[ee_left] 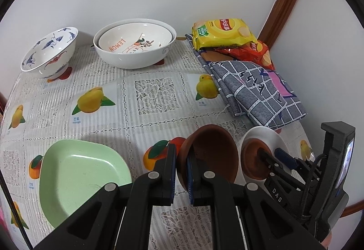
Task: Organize plates and bowls
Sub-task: 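Lower the brown bowl into the white bowl and open the right tool, then carry the left tool's brown bowl over the white bowl and lower it in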
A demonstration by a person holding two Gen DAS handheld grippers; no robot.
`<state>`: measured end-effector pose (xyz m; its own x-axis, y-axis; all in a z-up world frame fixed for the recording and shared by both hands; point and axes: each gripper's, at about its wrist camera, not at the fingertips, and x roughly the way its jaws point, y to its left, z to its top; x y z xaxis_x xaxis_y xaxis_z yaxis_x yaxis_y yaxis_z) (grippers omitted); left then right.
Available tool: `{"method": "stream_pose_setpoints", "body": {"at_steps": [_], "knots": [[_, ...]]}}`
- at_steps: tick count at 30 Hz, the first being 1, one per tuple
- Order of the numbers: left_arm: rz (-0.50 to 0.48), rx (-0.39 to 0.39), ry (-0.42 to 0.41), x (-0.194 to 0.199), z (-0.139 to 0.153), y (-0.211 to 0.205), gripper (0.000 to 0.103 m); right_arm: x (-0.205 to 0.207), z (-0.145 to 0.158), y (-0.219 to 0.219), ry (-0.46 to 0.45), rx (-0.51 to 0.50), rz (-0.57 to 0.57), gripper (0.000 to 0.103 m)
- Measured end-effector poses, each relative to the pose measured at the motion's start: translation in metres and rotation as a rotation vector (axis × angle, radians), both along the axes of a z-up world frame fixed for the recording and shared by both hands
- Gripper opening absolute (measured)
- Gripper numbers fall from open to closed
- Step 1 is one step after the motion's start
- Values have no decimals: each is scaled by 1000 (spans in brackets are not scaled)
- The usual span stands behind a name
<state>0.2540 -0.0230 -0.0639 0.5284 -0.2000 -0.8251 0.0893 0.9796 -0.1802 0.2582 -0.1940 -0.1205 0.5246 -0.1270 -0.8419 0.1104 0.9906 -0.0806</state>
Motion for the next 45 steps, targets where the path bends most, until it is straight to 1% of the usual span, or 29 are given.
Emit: {"method": "stream_pose_setpoints", "body": {"at_steps": [4,8,12,20,25,31,36,41,45], "knots": [[-3,5,-12,-3,5,-3,9,-6,5,-2,-9,21,3,31],[-10,16,-24,-6,9,-8,9,-13,14,-6,-31,18,-3,31],[-23,17,-33,-9,14,-16,9,-22,25,-13,-56,47,-9,31],[-48,34,-60,-16,22,-37,9,-45,50,-31,-118,68,-20,31],[-71,10,-44,-15,21,-48,9,-57,60,-46,-148,70,-38,31],[-85,-8,-27,-13,13,-59,9,-67,60,-68,-155,71,-77,31],[-108,-31,7,-6,2,-71,9,-76,54,-84,-146,100,-108,31],[-121,-49,31,0,-9,-82,9,-84,48,-93,-144,101,-123,31],[-133,-48,46,6,-18,-92,9,-87,42,-98,-135,101,-130,31]]}}
